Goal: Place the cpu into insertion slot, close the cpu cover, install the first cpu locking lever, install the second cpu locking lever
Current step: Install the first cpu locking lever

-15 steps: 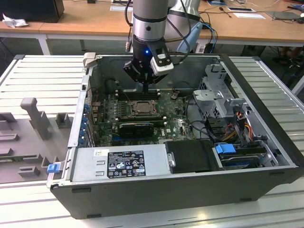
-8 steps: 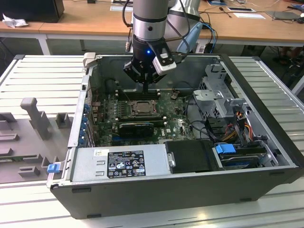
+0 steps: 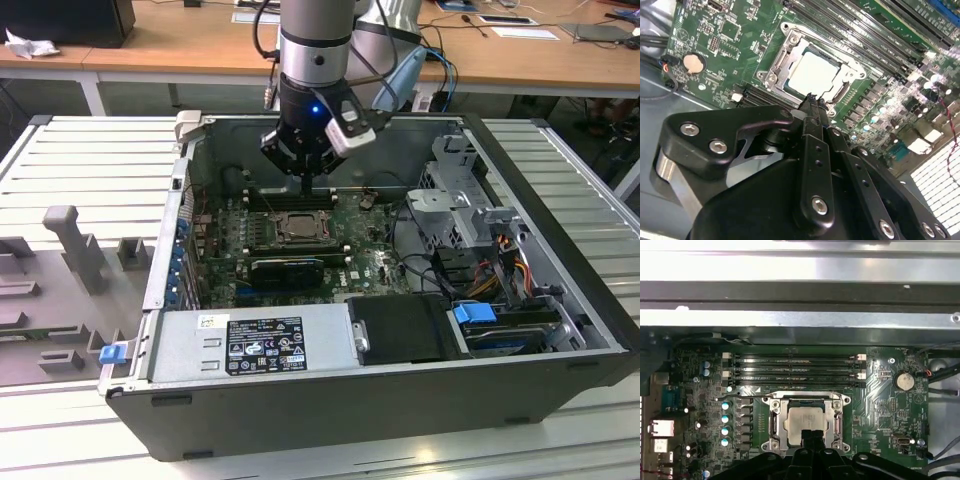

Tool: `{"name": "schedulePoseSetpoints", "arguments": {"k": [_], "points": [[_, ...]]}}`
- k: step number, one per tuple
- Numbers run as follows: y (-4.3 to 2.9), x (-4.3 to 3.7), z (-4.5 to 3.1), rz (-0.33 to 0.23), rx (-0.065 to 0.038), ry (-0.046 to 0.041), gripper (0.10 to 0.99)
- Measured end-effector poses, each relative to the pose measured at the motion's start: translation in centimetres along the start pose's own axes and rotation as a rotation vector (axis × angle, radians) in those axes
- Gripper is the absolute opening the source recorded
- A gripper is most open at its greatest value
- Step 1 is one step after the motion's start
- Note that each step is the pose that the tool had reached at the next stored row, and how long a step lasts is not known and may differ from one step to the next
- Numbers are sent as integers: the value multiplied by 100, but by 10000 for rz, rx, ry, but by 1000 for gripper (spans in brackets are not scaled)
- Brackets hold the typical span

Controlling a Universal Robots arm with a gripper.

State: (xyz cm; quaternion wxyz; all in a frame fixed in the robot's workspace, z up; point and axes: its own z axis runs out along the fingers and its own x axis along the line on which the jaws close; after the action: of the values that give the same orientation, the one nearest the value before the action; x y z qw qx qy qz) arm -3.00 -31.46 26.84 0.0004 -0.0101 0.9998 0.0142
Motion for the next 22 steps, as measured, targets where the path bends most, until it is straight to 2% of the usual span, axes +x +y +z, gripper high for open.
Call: {"name": "schedulePoseSetpoints", "arguments": {"k": [3,6,12,14,18,22], "points": [[0,16,1,-179,-2,3,106],[2,110,1,-186,-5,-16,106],[4,235,4,-188,-38,-27,106],[6,334,13,-187,-79,-35,106],[10,557,36,-189,-141,-112,106],[12,665,48,-190,-182,-161,106]]}}
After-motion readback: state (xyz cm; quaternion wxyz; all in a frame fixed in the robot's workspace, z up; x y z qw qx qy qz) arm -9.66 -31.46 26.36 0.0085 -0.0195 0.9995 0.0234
